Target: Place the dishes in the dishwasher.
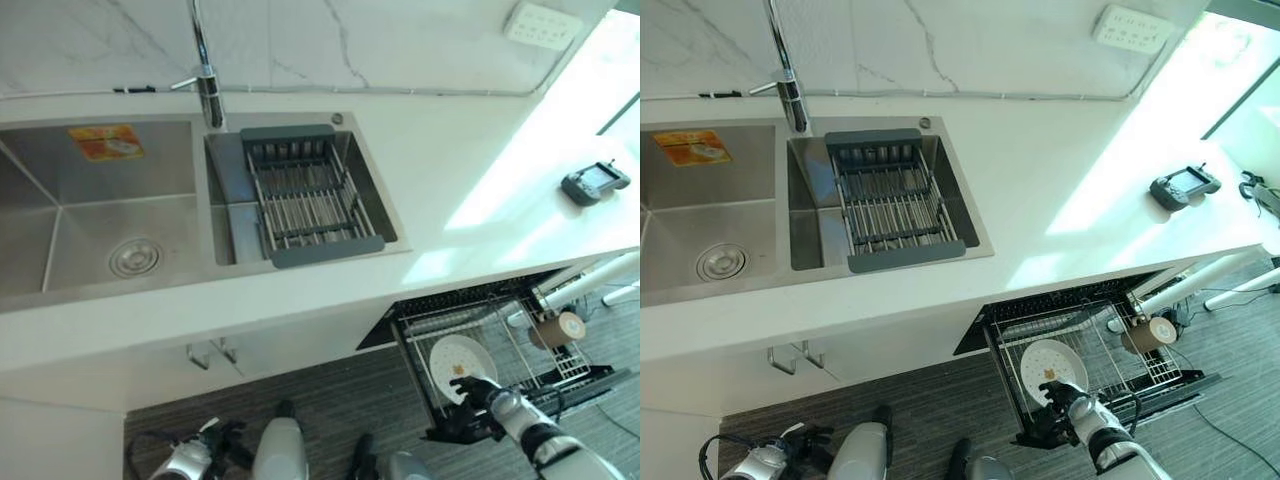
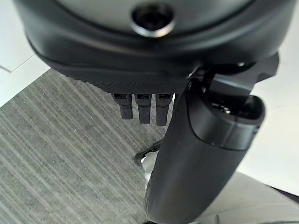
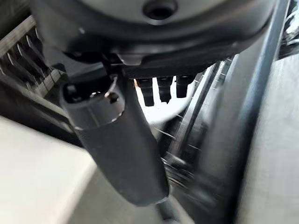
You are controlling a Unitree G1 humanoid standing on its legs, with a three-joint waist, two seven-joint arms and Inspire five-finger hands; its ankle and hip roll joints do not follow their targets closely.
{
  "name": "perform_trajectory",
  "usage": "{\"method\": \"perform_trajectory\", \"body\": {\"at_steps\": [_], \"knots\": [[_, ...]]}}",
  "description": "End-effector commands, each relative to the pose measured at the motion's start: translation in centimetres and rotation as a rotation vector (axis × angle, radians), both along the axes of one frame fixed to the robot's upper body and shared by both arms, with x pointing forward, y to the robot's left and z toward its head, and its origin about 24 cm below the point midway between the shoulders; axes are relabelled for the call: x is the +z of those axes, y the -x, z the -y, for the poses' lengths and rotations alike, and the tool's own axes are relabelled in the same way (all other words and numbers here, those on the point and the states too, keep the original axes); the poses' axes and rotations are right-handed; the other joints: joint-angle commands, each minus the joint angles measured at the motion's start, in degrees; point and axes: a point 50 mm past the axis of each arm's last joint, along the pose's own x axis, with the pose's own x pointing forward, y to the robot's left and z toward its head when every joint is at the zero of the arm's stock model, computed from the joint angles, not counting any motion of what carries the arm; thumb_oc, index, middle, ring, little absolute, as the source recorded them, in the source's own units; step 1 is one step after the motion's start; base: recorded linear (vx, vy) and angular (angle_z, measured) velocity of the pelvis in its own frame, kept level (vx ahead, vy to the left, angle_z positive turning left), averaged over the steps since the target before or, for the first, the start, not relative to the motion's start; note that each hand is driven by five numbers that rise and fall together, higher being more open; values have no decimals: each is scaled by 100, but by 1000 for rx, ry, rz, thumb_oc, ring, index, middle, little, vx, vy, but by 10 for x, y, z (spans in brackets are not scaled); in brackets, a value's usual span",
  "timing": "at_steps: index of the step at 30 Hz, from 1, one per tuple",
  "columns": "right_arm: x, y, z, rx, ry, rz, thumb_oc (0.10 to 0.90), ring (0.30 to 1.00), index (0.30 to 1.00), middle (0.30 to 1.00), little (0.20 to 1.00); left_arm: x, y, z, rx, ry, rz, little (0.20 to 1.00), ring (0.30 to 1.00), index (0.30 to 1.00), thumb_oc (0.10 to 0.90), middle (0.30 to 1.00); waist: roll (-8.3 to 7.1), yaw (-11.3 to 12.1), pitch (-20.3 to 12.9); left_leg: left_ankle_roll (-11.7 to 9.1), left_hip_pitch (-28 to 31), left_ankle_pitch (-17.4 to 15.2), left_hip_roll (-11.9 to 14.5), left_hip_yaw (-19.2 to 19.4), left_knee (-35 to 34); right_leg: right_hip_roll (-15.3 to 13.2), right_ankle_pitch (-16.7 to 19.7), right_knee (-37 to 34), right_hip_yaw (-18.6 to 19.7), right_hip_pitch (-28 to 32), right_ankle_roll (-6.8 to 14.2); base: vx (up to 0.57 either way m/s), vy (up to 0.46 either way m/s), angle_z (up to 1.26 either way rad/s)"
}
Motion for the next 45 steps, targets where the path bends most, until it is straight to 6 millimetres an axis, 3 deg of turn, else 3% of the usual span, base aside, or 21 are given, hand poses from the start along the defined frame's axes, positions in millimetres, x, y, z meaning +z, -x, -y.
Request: {"method": "perform_trajectory", "body": {"at_steps": [1,5,10,14,18,22,24,25,26,29,31,33,37,40,45], "knots": [[97,-42,41,-145,-26,546,800,900,900,900,900,5,-2,1,-1,12,48,900,900,900,800,900,406,-205,46,346,501,-1164,-52,165,19,150,-662,411,207,-2,-28,-109,100,-13],[162,-34,23,-182,-212,979,800,900,900,900,900,-6,22,12,91,62,40,900,900,900,800,900,513,-586,-51,343,570,-1210,-18,332,19,181,-725,411,375,-46,-47,-15,134,-26],[221,-13,11,-197,-372,1440,800,900,900,900,900,-22,47,33,156,115,19,900,900,900,800,900,662,-851,-173,312,684,-1279,3,560,19,167,-826,411,440,-24,-94,11,116,-34],[245,5,14,-258,-375,1655,800,900,900,900,900,-27,58,40,180,130,7,900,900,900,800,900,722,-938,-231,303,728,-1318,26,658,19,160,-857,411,455,-19,-107,4,39,-17],[253,34,37,-465,-171,1855,800,900,900,900,900,-31,70,41,217,135,-3,900,900,900,800,900,721,-1061,-289,295,736,-1368,56,756,19,174,-872,411,500,-62,-87,0,0,0],[242,61,71,-761,16,1904,800,900,900,900,900,-31,74,37,247,136,0,900,900,900,800,900,709,-1177,-314,289,692,-1394,91,828,19,188,-864,411,514,-145,-63,-30,-10,-13],[212,87,97,-1055,160,1843,800,900,900,900,900,-31,76,33,278,136,2,900,900,900,800,900,687,-1284,-270,305,654,-1400,122,902,19,202,-826,411,516,-219,-40,-50,-32,-15],[208,89,100,-1100,188,1831,800,900,900,900,900,-31,76,33,281,135,2,900,900,900,800,900,685,-1291,-265,306,649,-1398,125,908,19,204,-822,411,514,-226,-40,-47,-47,-13],[192,103,112,-1307,284,1790,800,900,900,900,900,-30,75,31,287,134,5,900,900,900,800,900,678,-1307,-244,310,623,-1388,142,932,19,215,-812,411,505,-256,-44,-23,-38,-12],[160,119,132,-1496,332,1633,800,900,900,900,900,-30,69,31,284,131,17,900,900,900,800,900,669,-1275,-198,287,633,-1465,124,872,19,218,-883,411,511,-239,-16,42,-41,-13],[129,129,145,-1572,423,1429,800,900,900,900,900,-25,50,31,277,136,62,900,900,900,800,900,694,-1208,-58,246,491,-1376,154,838,19,235,-849,431,422,-338,-71,-102,-87,-4],[112,127,148,-1541,440,1287,800,900,900,900,900,-22,37,34,266,143,102,900,900,900,800,900,720,-1141,80,232,375,-1316,145,803,19,223,-875,550,354,-463,-117,-120,-76,2],[102,116,152,-1423,468,1163,800,900,900,900,900,-17,22,36,265,155,146,900,900,900,800,900,751,-1057,254,204,231,-1220,114,747,19,187,-933,753,275,-630,-181,-98,-59,5],[98,88,146,-1160,469,1053,800,900,900,900,900,-11,5,41,260,172,200,900,900,900,800,900,799,-925,554,175,10,-1028,48,640,19,107,-1046,1217,220,-968,-307,-115,-72,15],[108,47,128,-776,519,1030,800,900,900,900,900,-5,-6,41,261,190,251,900,900,900,800,900,845,-805,822,151,-229,-831,-39,511,19,5,-1192,1728,195,-1327,-416,-57,-51,15]]}}
